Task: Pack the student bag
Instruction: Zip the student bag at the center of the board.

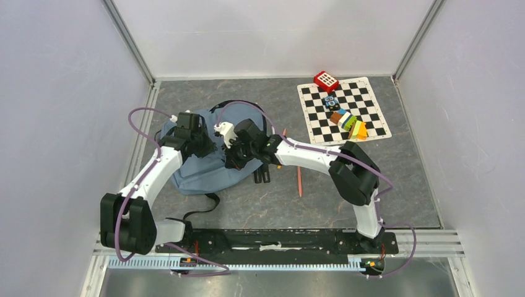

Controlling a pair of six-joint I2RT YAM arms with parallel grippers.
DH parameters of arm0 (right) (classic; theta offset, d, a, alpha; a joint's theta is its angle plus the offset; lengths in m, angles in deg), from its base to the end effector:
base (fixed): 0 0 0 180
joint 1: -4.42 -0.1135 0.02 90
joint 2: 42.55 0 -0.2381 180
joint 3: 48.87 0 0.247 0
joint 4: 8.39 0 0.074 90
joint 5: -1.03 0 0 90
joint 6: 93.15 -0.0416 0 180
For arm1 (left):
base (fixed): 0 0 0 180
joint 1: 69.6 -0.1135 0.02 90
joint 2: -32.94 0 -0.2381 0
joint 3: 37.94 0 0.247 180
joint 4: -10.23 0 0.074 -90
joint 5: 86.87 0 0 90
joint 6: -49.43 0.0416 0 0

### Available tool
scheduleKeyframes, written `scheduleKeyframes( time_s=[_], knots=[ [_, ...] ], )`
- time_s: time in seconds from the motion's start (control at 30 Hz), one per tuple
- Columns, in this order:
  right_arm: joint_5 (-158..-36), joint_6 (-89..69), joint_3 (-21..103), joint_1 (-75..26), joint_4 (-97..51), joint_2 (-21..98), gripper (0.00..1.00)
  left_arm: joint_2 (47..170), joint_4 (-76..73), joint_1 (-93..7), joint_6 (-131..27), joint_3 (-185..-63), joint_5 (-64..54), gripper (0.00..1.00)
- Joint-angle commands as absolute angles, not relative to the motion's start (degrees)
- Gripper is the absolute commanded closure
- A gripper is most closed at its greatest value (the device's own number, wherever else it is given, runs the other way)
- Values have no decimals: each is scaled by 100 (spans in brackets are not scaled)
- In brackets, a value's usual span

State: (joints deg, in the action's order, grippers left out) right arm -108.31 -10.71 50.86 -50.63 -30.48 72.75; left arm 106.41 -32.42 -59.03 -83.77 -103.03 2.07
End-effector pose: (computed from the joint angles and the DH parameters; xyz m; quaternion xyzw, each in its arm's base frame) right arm 0.2461 0.3762 0.1933 -0.4241 0.7800 0.3547 0.2931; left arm 0.2646 -0.0502 0.2159 -0.2619 0.9056 -0.1586 0.2936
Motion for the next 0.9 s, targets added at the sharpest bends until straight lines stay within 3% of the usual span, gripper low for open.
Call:
scheduleKeyframes(
  time_s=[0.0, 0.17, 0.53, 0.57, 0.6, 0.63, 0.67, 0.7, 0.77, 0.87],
  knots=[
    [-9759, -874, 4669, -5045, -2896, 6337, 100, 10488, -3326, -5985, -8054, -10465, 793, 98],
    [-8935, -703, 4135, -4912, -2796, 5594, 100, 10316, -3545, -6332, -7965, -10406, 766, 98],
    [-8969, -984, 4036, -4227, -2849, 5391, 100, 9863, -3405, -6649, -7111, -10123, 470, 98],
    [-9144, -1017, 4035, -4179, -2795, 5401, 100, 9847, -3406, -6653, -7000, -10128, 389, 93],
    [-9317, -1036, 4034, -4147, -2725, 5400, 100, 9840, -3428, -6656, -6854, -10160, 341, 79],
    [-9528, -1041, 4039, -4146, -2646, 5418, 100, 9814, -3453, -6650, -6754, -10195, 122, 61],
    [-9745, -1072, 4066, -4148, -2557, 5439, 100, 9771, -3439, -6651, -6668, -10201, 7, 34],
    [-10049, -1104, 4104, -4145, -2484, 5483, 100, 9667, -3368, -6645, -6577, -10188, -135, 16],
    [-10426, -1248, 4211, -4147, -2418, 5594, 100, 9420, -3162, -6621, -6457, -10137, -412, 7],
    [-10582, -1318, 4353, -4150, -2423, 5689, 100, 9017, -2791, -6511, -6197, -10018, -889, 6]
  ],
)
